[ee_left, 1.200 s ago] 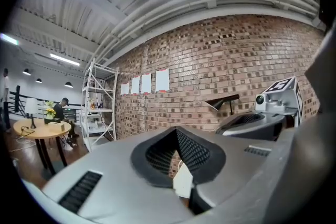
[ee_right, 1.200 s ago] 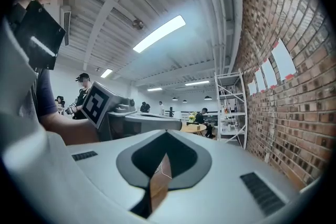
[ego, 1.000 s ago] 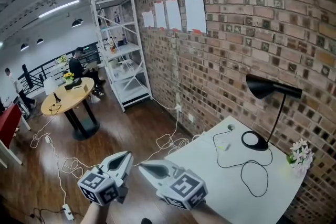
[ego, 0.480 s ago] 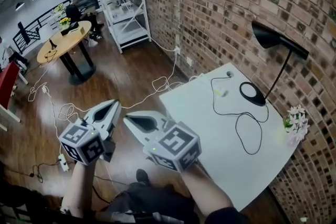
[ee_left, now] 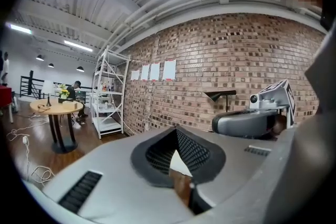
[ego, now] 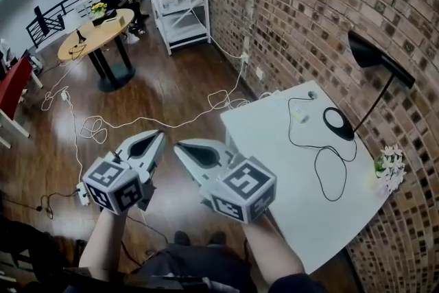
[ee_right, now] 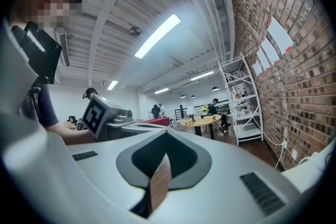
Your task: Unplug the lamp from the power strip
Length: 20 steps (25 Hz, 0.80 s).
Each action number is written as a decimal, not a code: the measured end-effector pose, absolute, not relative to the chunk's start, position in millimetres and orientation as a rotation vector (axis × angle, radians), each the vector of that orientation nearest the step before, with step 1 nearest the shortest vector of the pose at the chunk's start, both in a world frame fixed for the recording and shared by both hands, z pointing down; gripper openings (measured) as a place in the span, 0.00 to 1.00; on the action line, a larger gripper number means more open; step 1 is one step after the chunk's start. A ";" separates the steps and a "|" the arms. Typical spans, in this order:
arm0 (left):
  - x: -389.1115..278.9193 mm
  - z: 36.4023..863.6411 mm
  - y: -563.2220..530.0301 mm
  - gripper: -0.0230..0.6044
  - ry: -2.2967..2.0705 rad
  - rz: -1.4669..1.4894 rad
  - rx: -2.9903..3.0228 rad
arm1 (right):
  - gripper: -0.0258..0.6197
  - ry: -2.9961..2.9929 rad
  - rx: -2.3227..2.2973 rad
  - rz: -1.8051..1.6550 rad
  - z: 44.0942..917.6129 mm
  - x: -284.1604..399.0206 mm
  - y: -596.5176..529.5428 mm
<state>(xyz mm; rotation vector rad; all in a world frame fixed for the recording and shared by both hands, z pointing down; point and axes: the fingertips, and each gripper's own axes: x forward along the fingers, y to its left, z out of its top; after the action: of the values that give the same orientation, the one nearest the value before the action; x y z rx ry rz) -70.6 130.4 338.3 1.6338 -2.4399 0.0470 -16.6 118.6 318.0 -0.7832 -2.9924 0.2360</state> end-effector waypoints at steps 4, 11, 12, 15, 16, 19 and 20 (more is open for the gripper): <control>-72.3 343.5 141.0 0.04 -2.439 0.035 1.616 | 0.03 -2.956 -0.815 0.210 328.1 -17.3 133.9; -73.7 348.4 196.2 0.04 -2.438 0.063 1.627 | 0.03 -2.909 -0.830 0.223 336.1 -22.3 186.0; -75.8 346.9 206.5 0.04 -2.442 0.049 1.627 | 0.03 -2.912 -0.835 0.211 335.9 -25.7 196.3; -89.5 338.6 236.2 0.04 -2.483 0.059 1.626 | 0.03 -2.917 -0.844 0.155 329.3 -37.5 224.1; -93.3 337.6 244.2 0.04 -2.495 0.071 1.624 | 0.03 -2.918 -0.840 0.141 326.5 -38.5 230.5; -88.0 336.8 254.6 0.04 -2.463 0.038 1.649 | 0.03 -2.912 -0.804 0.128 325.3 -33.9 244.3; -83.5 337.3 255.6 0.04 -2.440 0.017 1.665 | 0.03 -2.906 -0.787 0.127 327.4 -31.7 248.2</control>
<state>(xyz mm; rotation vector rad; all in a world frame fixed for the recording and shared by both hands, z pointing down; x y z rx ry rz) -83.5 255.6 337.3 1.6648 -2.4399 0.0174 -31.7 248.2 327.4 -0.7868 -2.9062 0.1273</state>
